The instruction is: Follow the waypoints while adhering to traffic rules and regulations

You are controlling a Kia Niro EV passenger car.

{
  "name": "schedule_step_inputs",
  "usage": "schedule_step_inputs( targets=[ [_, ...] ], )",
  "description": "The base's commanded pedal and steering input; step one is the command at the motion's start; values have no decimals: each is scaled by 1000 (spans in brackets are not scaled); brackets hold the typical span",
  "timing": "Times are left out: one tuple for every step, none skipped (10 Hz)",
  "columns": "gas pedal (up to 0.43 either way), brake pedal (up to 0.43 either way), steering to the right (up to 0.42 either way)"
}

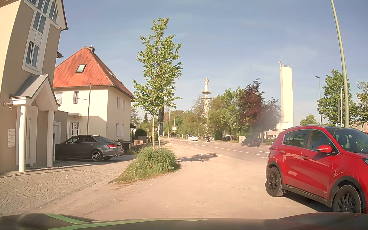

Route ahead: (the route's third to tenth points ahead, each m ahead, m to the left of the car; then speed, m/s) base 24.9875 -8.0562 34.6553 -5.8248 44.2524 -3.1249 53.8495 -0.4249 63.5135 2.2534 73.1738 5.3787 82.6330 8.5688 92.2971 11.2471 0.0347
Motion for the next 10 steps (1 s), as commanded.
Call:
schedule_step_inputs(
  targets=[
    [0,232,-10],
    [0,232,-10],
    [0,232,-10],
    [0,232,-10],
    [0,238,-10],
    [0,238,-10],
    [0,238,-10],
    [0,238,-10],
    [0,238,-10],
    [0,238,-10]
  ],
)
